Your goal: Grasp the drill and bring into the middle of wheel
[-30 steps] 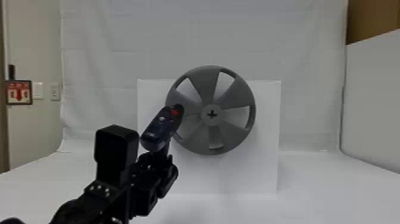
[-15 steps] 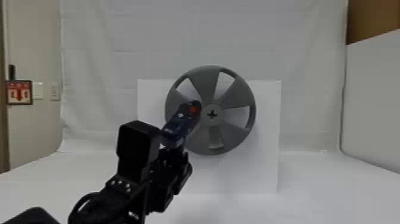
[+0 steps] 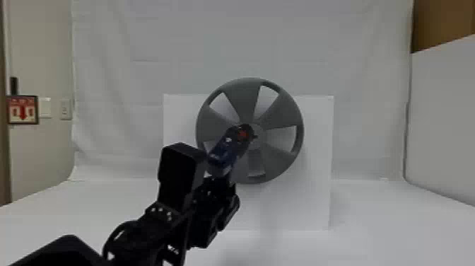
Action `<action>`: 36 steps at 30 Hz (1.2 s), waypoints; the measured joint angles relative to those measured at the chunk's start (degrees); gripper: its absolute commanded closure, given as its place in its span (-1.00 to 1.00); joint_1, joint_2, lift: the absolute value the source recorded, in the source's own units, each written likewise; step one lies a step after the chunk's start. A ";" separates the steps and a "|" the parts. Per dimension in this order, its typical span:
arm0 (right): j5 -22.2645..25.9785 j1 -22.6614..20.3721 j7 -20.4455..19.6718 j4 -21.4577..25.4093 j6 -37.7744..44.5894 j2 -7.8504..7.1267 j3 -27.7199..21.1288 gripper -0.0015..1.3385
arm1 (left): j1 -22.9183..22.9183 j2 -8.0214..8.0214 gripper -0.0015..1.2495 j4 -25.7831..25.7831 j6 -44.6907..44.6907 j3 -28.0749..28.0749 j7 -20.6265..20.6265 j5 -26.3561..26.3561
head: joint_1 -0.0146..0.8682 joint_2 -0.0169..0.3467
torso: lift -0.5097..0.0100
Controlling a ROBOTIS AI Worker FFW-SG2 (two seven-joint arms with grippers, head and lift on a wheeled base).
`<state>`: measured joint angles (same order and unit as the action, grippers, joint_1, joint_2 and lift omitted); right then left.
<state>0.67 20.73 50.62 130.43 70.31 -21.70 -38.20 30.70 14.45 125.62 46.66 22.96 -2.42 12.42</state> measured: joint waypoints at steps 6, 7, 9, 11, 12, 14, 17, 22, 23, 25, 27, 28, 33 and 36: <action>-0.13 0.01 0.00 0.00 0.00 0.10 0.03 -0.60 | 0.60 -1.00 0.93 -2.62 -1.06 0.07 1.19 -0.43 | -0.85 -0.74 | -0.59; -0.16 0.01 0.00 0.00 0.00 0.11 0.05 -0.60 | 0.79 -1.14 0.93 -3.14 -1.27 0.12 1.29 -0.43 | -0.85 -0.74 | -0.59; -0.22 0.01 0.00 0.00 0.00 0.11 0.12 -0.60 | 1.09 -1.34 0.93 -3.81 -1.51 0.27 1.38 -0.44 | -0.85 -0.74 | -0.59; -0.28 0.03 0.00 0.00 0.00 0.11 0.20 -0.60 | 1.45 -1.56 0.93 -4.47 -1.72 0.46 1.48 -0.52 | -0.85 -0.74 | -0.59; -0.30 0.04 0.00 0.00 0.00 0.11 0.23 -0.60 | 1.65 -1.68 0.93 -4.81 -1.83 0.56 1.57 -0.59 | -0.85 -0.74 | -0.59; -0.31 0.05 0.00 0.00 0.00 0.11 0.28 -0.60 | 1.92 -1.87 0.93 -5.30 -2.02 0.68 1.74 -0.66 | -0.85 -0.74 | -0.59; -0.32 0.05 0.00 0.00 0.00 0.11 0.32 -0.60 | 2.28 -2.13 0.93 -6.16 -2.38 0.84 1.90 -0.74 | -0.85 -0.74 | -0.59; -0.32 0.05 0.00 -0.02 0.06 0.10 0.43 -0.60 | 2.50 -2.47 0.93 -8.13 -3.27 0.82 1.91 -0.82 | -0.85 -0.74 | -0.59; -0.32 0.05 0.00 -0.05 0.07 0.10 0.45 -0.60 | 2.51 -2.53 0.93 -8.41 -3.36 0.76 1.90 -0.87 | -0.85 -0.74 | -0.59; -0.32 0.04 0.00 -0.07 0.08 0.10 0.50 -0.60 | 2.52 -2.63 0.93 -8.88 -3.49 0.65 1.90 -1.02 | -0.85 -0.74 | -0.59; -0.32 0.02 0.00 -0.09 0.09 0.10 0.55 -0.60 | 2.58 -2.75 0.93 -9.45 -3.56 0.46 1.90 -1.25 | -0.85 -0.74 | -0.59; -0.32 0.01 0.00 -0.09 0.09 0.10 0.56 -0.60 | 2.61 -2.79 0.93 -9.65 -3.58 0.39 1.90 -1.35 | -0.85 -0.74 | -0.59; -0.32 -0.07 0.00 -0.09 0.09 0.10 0.61 -0.60 | 2.94 -2.98 0.93 -10.95 -3.83 0.03 1.90 -1.92 | -0.85 -0.74 | -0.59; -0.32 -0.08 0.00 -0.09 0.09 0.09 0.64 -0.60 | 3.13 -3.12 0.93 -11.82 -4.07 -0.17 1.90 -2.20 | -0.85 -0.74 | -0.59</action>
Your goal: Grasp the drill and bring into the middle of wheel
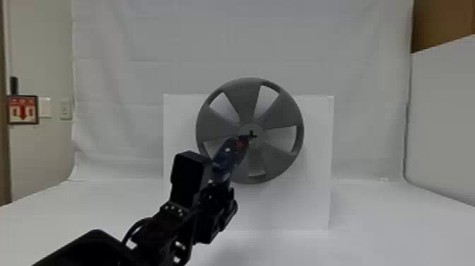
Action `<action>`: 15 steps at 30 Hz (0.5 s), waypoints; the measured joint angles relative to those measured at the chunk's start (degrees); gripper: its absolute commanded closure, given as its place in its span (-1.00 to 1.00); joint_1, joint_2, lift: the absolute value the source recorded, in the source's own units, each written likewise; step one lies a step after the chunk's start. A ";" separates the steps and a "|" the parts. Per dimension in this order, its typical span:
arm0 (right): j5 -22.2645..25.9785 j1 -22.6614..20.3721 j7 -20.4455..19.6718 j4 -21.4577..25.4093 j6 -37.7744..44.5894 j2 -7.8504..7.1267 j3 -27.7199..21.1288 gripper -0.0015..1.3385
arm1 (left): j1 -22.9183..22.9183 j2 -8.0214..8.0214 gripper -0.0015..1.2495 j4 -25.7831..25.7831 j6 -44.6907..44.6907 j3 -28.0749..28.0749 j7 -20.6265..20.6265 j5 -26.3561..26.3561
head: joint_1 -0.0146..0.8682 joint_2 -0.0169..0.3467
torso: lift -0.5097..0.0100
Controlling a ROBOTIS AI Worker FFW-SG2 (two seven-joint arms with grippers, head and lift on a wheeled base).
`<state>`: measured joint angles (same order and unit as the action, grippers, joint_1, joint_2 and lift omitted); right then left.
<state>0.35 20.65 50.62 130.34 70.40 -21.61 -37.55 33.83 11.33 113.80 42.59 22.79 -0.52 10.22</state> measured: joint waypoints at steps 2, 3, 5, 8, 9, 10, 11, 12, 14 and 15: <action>0.00 0.00 0.00 0.00 0.02 0.00 -0.01 -0.60 | 0.08 -0.08 0.93 -0.34 -0.08 -0.07 0.00 -0.10 | -0.85 -0.74 | -0.59; 0.00 0.00 0.00 0.00 0.03 -0.01 -0.02 -0.60 | 0.12 -0.11 0.93 -0.47 -0.10 -0.09 0.00 -0.13 | -0.85 -0.74 | -0.59; 0.00 0.00 0.00 0.00 0.08 -0.01 -0.03 -0.60 | 0.21 -0.15 0.93 -0.69 -0.14 -0.11 0.00 -0.21 | -0.85 -0.74 | -0.59; 0.00 0.00 0.00 0.00 0.09 -0.01 -0.01 -0.60 | 0.26 -0.17 0.93 -0.83 -0.15 -0.11 0.06 -0.31 | -0.85 -0.74 | -0.59; 0.00 0.00 0.00 0.00 0.09 -0.01 0.00 -0.60 | 0.27 -0.17 0.93 -0.84 -0.16 -0.11 0.09 -0.36 | -0.85 -0.74 | -0.59; 0.00 0.00 0.00 0.00 0.09 -0.01 0.00 -0.60 | 0.27 -0.18 0.93 -0.85 -0.18 -0.11 0.14 -0.42 | -0.85 -0.74 | -0.59; 0.00 0.00 0.00 0.00 0.09 -0.01 -0.01 -0.60 | 0.27 -0.18 0.93 -0.85 -0.20 -0.11 0.17 -0.45 | -0.85 -0.74 | -0.59; 0.00 0.00 0.00 0.00 0.09 -0.01 -0.02 -0.60 | 0.28 -0.19 0.93 -0.86 -0.22 -0.11 0.22 -0.49 | -0.85 -0.74 | -0.59; 0.00 0.00 0.00 0.00 0.09 -0.01 -0.04 -0.60 | 0.30 -0.21 0.93 -0.86 -0.23 -0.12 0.26 -0.55 | -0.85 -0.74 | -0.59; 0.00 0.00 0.00 0.00 0.09 -0.01 -0.05 -0.60 | 0.30 -0.22 0.93 -0.87 -0.23 -0.12 0.26 -0.58 | -0.85 -0.74 | -0.59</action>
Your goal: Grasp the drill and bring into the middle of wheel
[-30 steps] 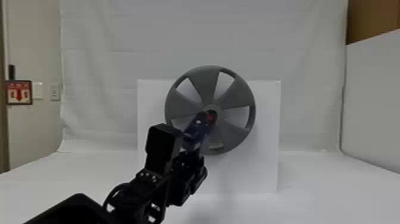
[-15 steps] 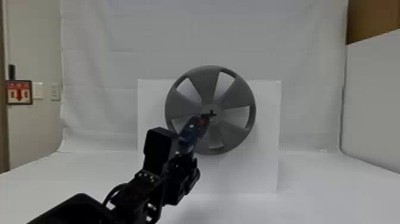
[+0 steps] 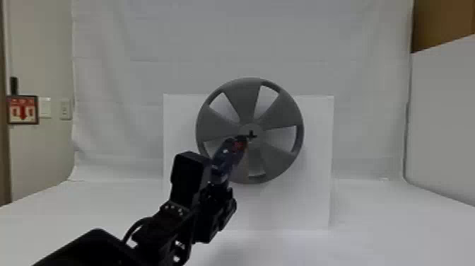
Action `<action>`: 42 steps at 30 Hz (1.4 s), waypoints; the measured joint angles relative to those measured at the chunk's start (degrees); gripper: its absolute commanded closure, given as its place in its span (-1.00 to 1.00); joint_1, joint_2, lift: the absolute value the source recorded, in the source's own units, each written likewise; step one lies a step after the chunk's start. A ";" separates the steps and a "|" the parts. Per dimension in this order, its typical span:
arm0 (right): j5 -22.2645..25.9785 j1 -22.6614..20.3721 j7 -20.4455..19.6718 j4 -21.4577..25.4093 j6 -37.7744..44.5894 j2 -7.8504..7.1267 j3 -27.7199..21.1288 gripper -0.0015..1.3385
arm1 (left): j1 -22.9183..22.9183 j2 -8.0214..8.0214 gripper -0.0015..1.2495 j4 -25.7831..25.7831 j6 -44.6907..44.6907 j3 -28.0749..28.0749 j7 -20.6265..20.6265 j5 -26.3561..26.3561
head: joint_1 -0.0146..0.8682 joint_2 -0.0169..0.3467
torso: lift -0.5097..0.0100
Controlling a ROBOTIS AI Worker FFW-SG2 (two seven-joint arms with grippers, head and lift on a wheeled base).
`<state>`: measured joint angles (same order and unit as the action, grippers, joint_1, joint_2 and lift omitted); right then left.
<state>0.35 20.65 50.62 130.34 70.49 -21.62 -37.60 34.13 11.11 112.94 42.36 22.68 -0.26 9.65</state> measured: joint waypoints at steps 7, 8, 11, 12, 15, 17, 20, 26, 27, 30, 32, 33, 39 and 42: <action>0.00 -0.01 0.00 0.00 0.00 -0.02 -0.01 -0.60 | 0.01 0.00 0.93 -0.01 0.00 0.00 0.09 -0.11 | -0.85 -0.74 | -0.59; 0.00 -0.01 0.00 0.00 0.00 -0.03 -0.01 -0.60 | 0.02 0.00 0.93 -0.01 0.00 0.00 0.09 -0.12 | -0.85 -0.74 | -0.59; 0.00 -0.01 0.00 0.00 0.03 -0.07 -0.01 -0.60 | 0.05 0.01 0.93 -0.05 0.00 0.01 0.16 -0.19 | -0.85 -0.74 | -0.59; 0.00 0.00 0.00 0.00 0.04 -0.08 -0.01 -0.60 | 0.05 0.01 0.93 -0.06 0.00 0.02 0.17 -0.21 | -0.85 -0.74 | -0.59; -0.01 0.00 0.00 0.00 0.08 -0.09 0.05 -0.60 | 0.06 0.02 0.93 -0.07 0.00 0.05 0.18 -0.30 | -0.85 -0.74 | -0.59; -0.02 0.00 0.00 0.00 0.08 -0.12 0.07 -0.60 | 0.06 0.03 0.93 -0.08 0.00 0.04 0.18 -0.36 | -0.85 -0.74 | -0.59; -0.02 0.00 0.00 0.00 0.08 -0.19 0.09 -0.60 | 0.06 0.04 0.93 -0.09 0.00 0.02 0.18 -0.41 | -0.85 -0.74 | -0.59; -0.02 0.00 0.00 0.00 0.17 -0.34 0.22 -0.60 | 0.06 0.04 0.94 -0.14 -0.07 -0.01 0.18 -0.49 | -0.85 -0.74 | -0.59; -0.03 0.00 0.00 0.00 0.18 -0.34 0.23 -0.60 | 0.06 0.04 0.94 -0.16 -0.13 -0.01 0.18 -0.50 | -0.85 -0.74 | -0.59; -0.07 0.00 0.00 -0.02 0.19 -0.37 0.25 -0.60 | 0.06 0.05 0.94 -0.21 -0.29 -0.04 0.18 -0.51 | -0.85 -0.74 | -0.59; -0.08 0.00 0.00 -0.03 0.22 -0.45 0.27 -0.60 | 0.06 0.05 0.94 -0.24 -0.33 -0.06 0.18 -0.51 | -0.85 -0.74 | -0.59; -0.08 0.00 0.00 -0.03 0.23 -0.51 0.28 -0.60 | 0.06 0.05 0.94 -0.25 -0.34 -0.07 0.18 -0.52 | -0.85 -0.74 | -0.59; -0.09 0.00 0.00 -0.04 0.26 -0.61 0.35 -0.60 | 0.06 0.05 0.94 -0.26 -0.35 -0.09 0.18 -0.59 | -0.85 -0.74 | -0.59; -0.09 0.00 0.00 -0.06 0.26 -0.62 0.37 -0.60 | 0.06 0.05 0.94 -0.26 -0.35 -0.11 0.18 -0.65 | -0.85 -0.74 | -0.59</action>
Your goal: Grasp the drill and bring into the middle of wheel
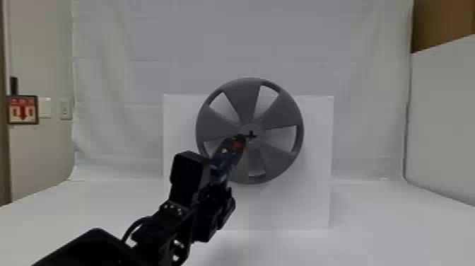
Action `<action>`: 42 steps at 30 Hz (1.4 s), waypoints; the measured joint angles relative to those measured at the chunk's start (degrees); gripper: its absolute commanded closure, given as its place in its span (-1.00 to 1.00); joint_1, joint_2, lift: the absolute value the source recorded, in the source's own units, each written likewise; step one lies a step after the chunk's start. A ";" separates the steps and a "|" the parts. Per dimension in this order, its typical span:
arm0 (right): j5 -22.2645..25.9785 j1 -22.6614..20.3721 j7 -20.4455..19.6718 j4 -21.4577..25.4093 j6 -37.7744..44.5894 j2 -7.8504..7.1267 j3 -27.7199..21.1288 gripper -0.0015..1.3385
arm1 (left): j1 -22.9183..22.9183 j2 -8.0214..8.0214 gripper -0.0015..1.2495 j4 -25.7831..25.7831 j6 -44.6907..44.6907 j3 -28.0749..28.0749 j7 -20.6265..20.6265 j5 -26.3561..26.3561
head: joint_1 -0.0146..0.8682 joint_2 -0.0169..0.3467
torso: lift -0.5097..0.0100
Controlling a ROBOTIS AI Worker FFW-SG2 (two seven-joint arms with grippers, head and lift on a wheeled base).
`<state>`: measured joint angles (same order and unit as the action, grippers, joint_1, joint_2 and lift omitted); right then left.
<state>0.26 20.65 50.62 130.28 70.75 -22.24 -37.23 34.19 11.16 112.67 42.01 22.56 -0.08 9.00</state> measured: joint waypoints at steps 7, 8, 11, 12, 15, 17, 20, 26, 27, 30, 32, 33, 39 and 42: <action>0.00 0.00 0.00 -0.01 0.00 0.00 0.08 -0.60 | 0.00 0.00 0.94 0.00 0.01 -0.06 0.01 -0.18 | -0.85 -0.74 | -0.59; 0.00 0.00 0.00 -0.01 0.00 0.01 0.09 -0.60 | 0.00 0.00 0.94 0.00 0.01 -0.07 0.04 -0.20 | -0.85 -0.74 | -0.59; 0.00 0.02 0.00 -0.02 0.00 0.01 0.13 -0.60 | 0.00 0.00 0.94 0.00 0.00 -0.07 0.10 -0.23 | -0.85 -0.74 | -0.59; 0.00 0.04 0.00 -0.02 0.00 0.01 0.13 -0.60 | 0.00 0.00 0.94 0.00 0.00 -0.07 0.13 -0.25 | -0.85 -0.74 | -0.59; 0.00 0.08 0.00 -0.02 0.00 0.01 0.14 -0.60 | 0.00 0.00 0.94 0.00 0.00 -0.07 0.25 -0.32 | -0.85 -0.74 | -0.59; 0.00 0.08 0.00 -0.02 0.00 0.02 0.12 -0.60 | 0.00 0.00 0.94 0.00 -0.04 -0.08 0.45 -0.36 | -0.85 -0.74 | -0.59; 0.00 0.04 0.00 -0.02 0.00 0.08 0.04 -0.60 | -0.13 0.00 0.94 0.01 -0.12 -0.29 1.30 -0.39 | -0.85 -0.74 | -0.59; 0.00 -0.06 0.00 -0.02 0.00 0.25 -0.20 -0.60 | -1.14 0.06 0.94 1.58 -0.26 -1.36 2.62 -0.39 | -0.85 -0.74 | -0.59; 0.00 -0.07 0.00 -0.02 0.00 0.25 -0.21 -0.60 | -1.32 0.07 0.94 1.93 -0.26 -1.54 2.90 -0.37 | -0.85 -0.74 | -0.59; 0.00 -0.09 0.00 -0.02 0.00 0.33 -0.22 -0.60 | -1.98 0.16 0.94 3.12 -0.26 -2.15 3.73 -0.08 | -0.85 -0.74 | -0.59; -0.01 -0.09 0.00 -0.02 0.00 0.47 -0.26 -0.60 | -2.51 0.24 0.94 4.02 -0.31 -2.66 4.16 0.22 | -0.85 -0.74 | -0.59; -0.04 -0.09 0.00 -0.02 0.00 0.55 -0.27 -0.60 | -2.76 0.27 0.94 4.40 -0.37 -2.94 4.31 0.42 | -0.85 -0.74 | -0.59; -0.17 -0.09 0.00 -0.02 0.00 0.93 -0.27 -0.60 | -5.40 0.18 0.94 6.50 -0.71 -6.66 3.97 1.45 | -0.85 -0.74 | -0.59; -0.26 -0.07 0.00 -0.02 0.00 1.08 -0.20 -0.60 | -6.95 -0.24 0.94 6.78 -0.72 -8.80 1.23 1.70 | -0.85 -0.74 | -0.59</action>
<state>0.01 20.58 50.62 130.25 70.75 -21.16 -37.43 27.24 10.92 119.45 41.29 13.76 1.14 10.70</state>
